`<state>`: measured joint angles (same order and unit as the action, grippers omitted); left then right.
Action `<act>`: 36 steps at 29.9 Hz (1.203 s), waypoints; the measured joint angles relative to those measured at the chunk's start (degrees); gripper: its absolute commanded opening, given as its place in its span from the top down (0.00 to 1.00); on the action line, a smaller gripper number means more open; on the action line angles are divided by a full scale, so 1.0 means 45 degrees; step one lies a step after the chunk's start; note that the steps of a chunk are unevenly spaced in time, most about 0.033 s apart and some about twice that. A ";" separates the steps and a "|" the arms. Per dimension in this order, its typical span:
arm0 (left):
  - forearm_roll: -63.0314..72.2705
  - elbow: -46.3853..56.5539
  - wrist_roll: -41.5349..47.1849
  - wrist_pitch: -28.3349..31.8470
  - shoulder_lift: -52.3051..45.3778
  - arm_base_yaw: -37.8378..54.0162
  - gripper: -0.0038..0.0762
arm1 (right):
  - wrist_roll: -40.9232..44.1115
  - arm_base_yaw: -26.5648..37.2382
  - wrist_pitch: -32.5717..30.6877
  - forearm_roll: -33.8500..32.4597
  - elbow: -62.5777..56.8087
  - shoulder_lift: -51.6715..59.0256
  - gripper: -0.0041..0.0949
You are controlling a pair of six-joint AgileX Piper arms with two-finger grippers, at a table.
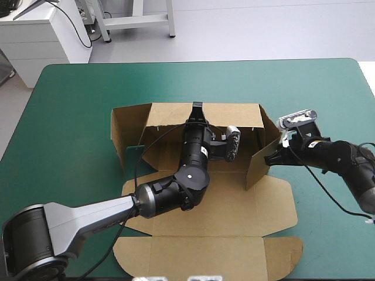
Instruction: Fold the box
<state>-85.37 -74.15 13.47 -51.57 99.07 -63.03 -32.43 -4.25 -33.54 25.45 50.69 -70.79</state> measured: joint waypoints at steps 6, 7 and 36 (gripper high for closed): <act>0.0000 0.0000 0.0000 0.0000 0.0000 0.0000 0.96 | -0.2619 0.0000 -0.0232 0.0587 -0.0282 0.0000 0.45; 0.0000 0.0000 0.0000 0.0000 0.0000 0.0000 0.96 | -0.2965 0.0000 -0.0338 0.0635 -0.0282 0.0000 0.37; -0.0012 0.0024 0.0000 -0.0012 0.0000 0.0000 0.96 | -0.7888 -0.0900 0.1958 0.7000 -0.2073 0.0373 0.24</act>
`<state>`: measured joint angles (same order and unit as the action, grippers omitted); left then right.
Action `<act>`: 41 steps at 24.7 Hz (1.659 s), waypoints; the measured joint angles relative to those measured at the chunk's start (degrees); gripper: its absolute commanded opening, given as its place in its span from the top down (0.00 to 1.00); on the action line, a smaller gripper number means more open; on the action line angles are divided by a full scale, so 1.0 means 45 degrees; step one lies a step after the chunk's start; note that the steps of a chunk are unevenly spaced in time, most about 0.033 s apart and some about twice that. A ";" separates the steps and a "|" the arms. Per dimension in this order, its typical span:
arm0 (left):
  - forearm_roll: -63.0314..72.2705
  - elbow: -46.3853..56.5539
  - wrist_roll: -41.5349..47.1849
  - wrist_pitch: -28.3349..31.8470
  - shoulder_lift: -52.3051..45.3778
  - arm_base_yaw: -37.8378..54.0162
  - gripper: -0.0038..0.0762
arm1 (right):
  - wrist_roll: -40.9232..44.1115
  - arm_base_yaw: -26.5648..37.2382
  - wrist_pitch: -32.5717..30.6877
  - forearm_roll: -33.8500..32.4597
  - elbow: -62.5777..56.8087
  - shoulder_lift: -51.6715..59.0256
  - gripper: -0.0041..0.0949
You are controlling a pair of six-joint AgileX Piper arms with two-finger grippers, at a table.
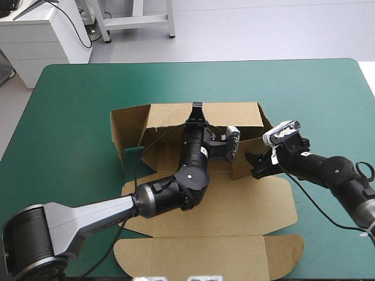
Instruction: Fold the box
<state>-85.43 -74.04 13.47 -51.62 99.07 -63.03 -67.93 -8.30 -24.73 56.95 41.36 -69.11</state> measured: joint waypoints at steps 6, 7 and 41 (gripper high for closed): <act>0.0000 0.0000 0.0000 0.0000 0.0000 0.0000 0.96 | -0.0715 -0.1768 0.2712 0.1364 -0.0318 -0.0256 0.24; 0.0000 0.0000 0.0000 0.0000 0.0000 0.0000 0.96 | -0.0751 -0.2052 0.3103 0.1547 -0.0327 -0.0347 0.24; 0.0368 0.0014 0.0939 -0.0209 -0.0012 -0.0939 0.33 | -0.1454 -0.2892 0.7148 0.3005 0.1134 -0.2601 0.98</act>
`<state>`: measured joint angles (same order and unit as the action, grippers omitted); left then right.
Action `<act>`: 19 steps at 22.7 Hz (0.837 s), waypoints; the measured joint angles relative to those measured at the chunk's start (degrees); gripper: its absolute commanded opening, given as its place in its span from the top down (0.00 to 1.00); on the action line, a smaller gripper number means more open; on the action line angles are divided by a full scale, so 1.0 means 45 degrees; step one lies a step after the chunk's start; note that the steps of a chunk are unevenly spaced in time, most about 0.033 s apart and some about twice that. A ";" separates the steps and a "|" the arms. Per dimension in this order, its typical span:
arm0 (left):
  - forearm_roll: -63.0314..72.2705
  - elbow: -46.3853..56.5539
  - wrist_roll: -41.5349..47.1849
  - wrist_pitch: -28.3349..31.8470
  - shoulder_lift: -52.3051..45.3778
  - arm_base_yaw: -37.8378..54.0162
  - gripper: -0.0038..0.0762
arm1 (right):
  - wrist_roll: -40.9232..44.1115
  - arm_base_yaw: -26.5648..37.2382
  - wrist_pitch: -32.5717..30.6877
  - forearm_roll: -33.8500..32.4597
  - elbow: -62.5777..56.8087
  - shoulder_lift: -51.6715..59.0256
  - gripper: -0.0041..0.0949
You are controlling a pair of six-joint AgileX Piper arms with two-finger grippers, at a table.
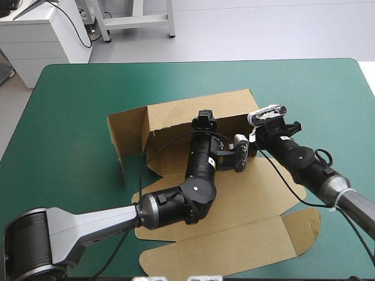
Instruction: Fold the box
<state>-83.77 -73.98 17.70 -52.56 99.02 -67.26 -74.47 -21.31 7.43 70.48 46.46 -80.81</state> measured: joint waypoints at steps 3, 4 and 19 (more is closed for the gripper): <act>0.0078 0.0000 0.0029 -0.0614 0.0000 -0.0586 0.37 | -0.0228 0.0266 -0.0188 0.0030 0.0454 -0.0397 0.98; 0.0155 0.0000 0.0045 -0.0812 0.0000 -0.0794 0.40 | -0.0265 0.0380 -0.0342 0.0030 0.0601 -0.0479 0.98; 1.5062 -0.3273 -1.2586 -0.3875 -0.0516 -0.0002 0.93 | -0.0191 0.2172 -0.3709 -0.0622 0.1747 -0.1277 0.98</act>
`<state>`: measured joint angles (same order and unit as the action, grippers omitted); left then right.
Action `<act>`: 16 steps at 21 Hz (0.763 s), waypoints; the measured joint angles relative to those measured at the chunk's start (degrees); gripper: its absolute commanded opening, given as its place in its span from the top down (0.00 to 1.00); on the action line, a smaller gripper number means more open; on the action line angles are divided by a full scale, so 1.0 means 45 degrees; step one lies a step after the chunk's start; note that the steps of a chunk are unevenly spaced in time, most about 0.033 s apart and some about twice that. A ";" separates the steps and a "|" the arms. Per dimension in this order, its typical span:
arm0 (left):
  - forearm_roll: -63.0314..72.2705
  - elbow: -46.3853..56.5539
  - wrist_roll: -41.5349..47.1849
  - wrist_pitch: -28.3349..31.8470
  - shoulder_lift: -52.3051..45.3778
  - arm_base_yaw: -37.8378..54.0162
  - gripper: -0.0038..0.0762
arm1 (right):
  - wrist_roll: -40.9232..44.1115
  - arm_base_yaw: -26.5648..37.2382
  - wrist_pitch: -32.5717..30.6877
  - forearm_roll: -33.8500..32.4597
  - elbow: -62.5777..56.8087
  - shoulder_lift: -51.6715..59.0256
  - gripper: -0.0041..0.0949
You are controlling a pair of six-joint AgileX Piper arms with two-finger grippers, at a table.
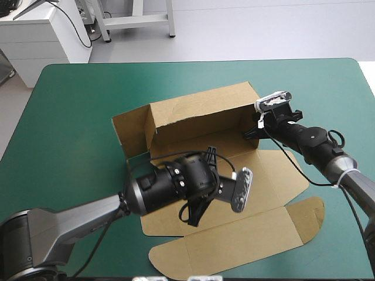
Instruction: Fold the box
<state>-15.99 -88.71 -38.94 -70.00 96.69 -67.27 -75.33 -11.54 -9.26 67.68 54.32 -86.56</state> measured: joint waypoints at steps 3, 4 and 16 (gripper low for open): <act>0.1935 -0.1423 -0.0541 -0.0126 -0.0337 0.1934 0.93 | 0.0155 0.0030 -0.0065 -0.0133 0.0003 -0.0015 0.98; 0.2601 -0.2003 -0.0606 -0.0152 -0.0558 0.3082 0.93 | 0.0250 0.0054 -0.0182 -0.0146 0.0006 -0.0015 0.98; 0.7598 -0.2581 0.1331 -0.0366 -0.1975 1.4916 0.96 | 0.3185 0.0104 -0.0498 -0.2898 0.0209 -0.0015 0.98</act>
<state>18.20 -100.32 -32.95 -71.65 87.81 -0.15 -60.99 -11.07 -11.50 54.64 55.26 -86.62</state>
